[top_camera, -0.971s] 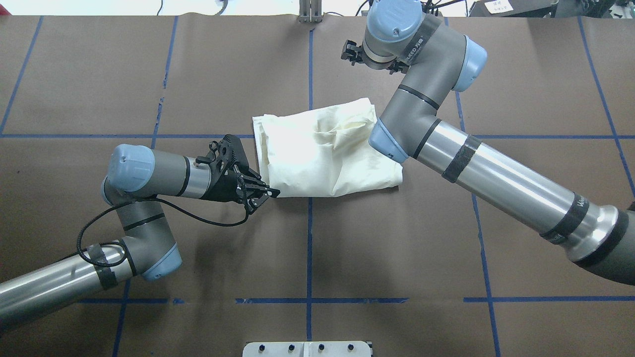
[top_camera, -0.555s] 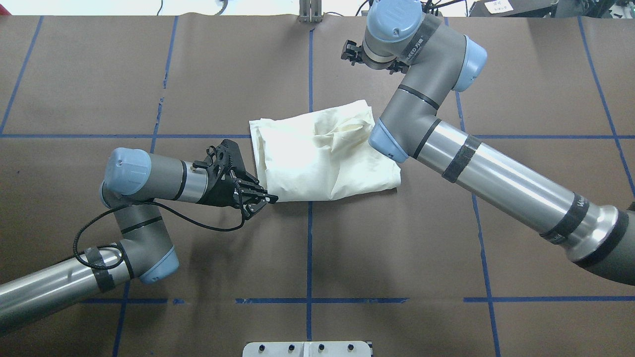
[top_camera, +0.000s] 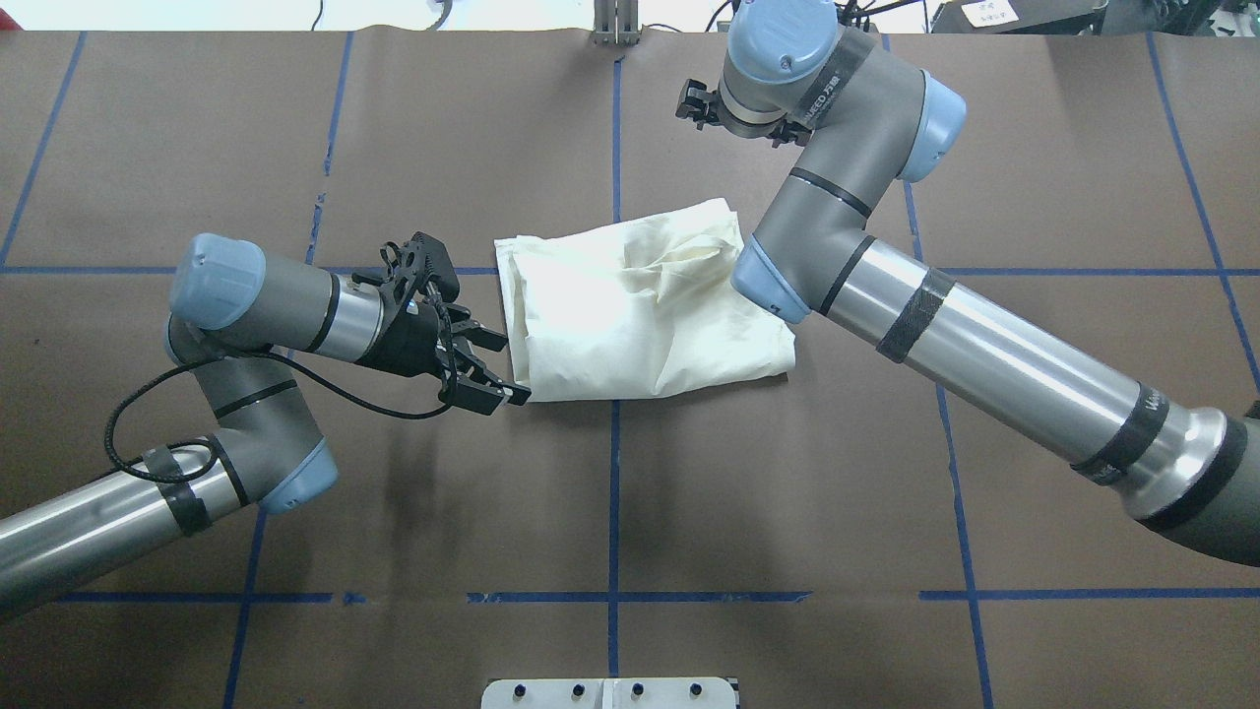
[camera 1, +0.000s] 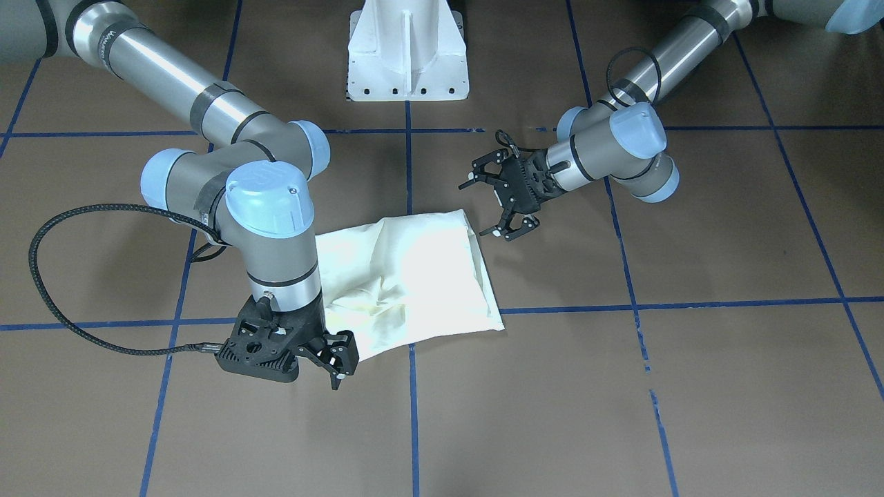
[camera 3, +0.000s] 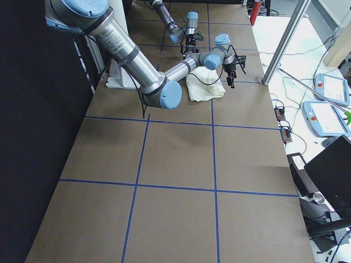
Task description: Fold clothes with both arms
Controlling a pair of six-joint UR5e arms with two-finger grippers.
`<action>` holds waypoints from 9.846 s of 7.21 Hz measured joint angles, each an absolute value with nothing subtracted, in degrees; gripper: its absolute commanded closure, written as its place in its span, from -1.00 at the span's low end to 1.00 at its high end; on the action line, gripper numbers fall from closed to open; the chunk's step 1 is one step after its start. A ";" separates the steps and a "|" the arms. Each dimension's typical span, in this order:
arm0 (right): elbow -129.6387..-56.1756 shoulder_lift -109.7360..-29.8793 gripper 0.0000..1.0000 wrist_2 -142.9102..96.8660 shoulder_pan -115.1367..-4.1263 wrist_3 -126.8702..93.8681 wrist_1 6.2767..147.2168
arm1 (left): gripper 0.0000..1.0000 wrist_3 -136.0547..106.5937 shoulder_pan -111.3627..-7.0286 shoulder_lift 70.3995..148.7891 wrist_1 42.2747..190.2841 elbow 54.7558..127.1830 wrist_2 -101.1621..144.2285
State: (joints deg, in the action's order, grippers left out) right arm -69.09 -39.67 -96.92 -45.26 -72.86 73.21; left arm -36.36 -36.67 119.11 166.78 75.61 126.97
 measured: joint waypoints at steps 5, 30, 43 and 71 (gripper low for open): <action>-69.43 -39.72 -1.00 -96.86 -45.26 -72.94 73.27 | -1.00 -73.34 -35.86 119.99 167.98 81.31 125.06; -78.69 -51.10 -1.00 -115.19 -55.90 -56.58 74.24 | -1.00 -76.53 -42.13 118.82 149.64 84.81 114.77; -88.61 -87.43 -1.00 -133.12 -94.60 6.94 94.83 | -1.00 8.67 -88.69 102.28 88.43 89.53 128.97; -100.63 -94.31 -1.00 -125.65 -88.15 4.31 101.34 | -1.00 8.35 -88.51 92.64 88.42 95.21 130.42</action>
State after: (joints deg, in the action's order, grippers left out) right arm -100.63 -94.31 -125.65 -88.15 4.31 101.34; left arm 8.35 -88.51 92.64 88.42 95.21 130.42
